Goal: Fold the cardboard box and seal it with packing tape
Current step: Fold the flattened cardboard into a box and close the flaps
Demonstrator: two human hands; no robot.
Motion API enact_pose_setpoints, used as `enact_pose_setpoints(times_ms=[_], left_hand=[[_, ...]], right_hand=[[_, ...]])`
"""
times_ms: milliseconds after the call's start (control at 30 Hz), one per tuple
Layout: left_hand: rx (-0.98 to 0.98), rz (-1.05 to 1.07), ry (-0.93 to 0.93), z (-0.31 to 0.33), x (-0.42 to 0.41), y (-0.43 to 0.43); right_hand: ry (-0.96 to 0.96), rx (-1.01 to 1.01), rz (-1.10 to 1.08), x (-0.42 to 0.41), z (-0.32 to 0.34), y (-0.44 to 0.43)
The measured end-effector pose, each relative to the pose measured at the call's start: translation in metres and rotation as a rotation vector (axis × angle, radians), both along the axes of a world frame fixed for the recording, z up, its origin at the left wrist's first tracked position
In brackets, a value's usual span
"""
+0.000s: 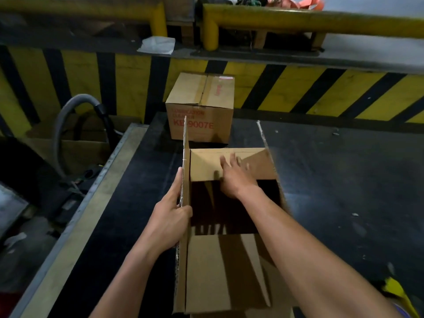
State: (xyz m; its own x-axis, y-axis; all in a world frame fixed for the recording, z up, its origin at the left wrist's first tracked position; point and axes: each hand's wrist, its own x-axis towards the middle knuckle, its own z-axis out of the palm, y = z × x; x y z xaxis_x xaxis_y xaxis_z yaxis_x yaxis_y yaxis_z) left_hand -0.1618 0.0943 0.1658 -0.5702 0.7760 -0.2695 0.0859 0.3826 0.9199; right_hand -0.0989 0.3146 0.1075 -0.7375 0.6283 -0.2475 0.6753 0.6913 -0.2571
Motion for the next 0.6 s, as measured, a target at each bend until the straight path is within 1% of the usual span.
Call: enact_pose_setpoints(times_ms=[67, 100, 167, 200, 267, 367, 467, 533, 600], left_hand=[[0.014, 0.013, -0.008, 0.0, 0.003, 0.001], [0.022, 0.016, -0.004, 0.0, 0.004, 0.002], [0.04, 0.022, -0.003, 0.0, 0.008, 0.004], [0.052, 0.018, 0.003, -0.002, 0.009, 0.005], [0.086, -0.008, 0.018, -0.005, 0.013, 0.005], [0.129, -0.05, -0.002, -0.006, 0.019, 0.004], [0.137, -0.072, -0.021, -0.01, 0.025, 0.003], [0.129, -0.08, -0.003, -0.014, 0.028, 0.002], [0.126, -0.081, 0.01, -0.024, 0.029, 0.001]], right_hand=[[0.158, 0.209, -0.004, 0.004, 0.023, -0.01], [0.189, 0.323, 0.0, 0.01, 0.032, -0.014], [0.17, 0.479, -0.014, 0.028, 0.042, -0.016], [0.148, 0.487, -0.042, 0.04, 0.044, -0.017], [0.12, 0.364, -0.136, 0.064, 0.042, -0.017], [0.145, 0.053, -0.275, 0.096, 0.027, -0.025], [0.192, -0.18, -0.33, 0.119, 0.012, -0.041], [0.202, -0.254, -0.32, 0.129, 0.004, -0.054], [0.182, -0.269, -0.292, 0.137, -0.005, -0.065]])
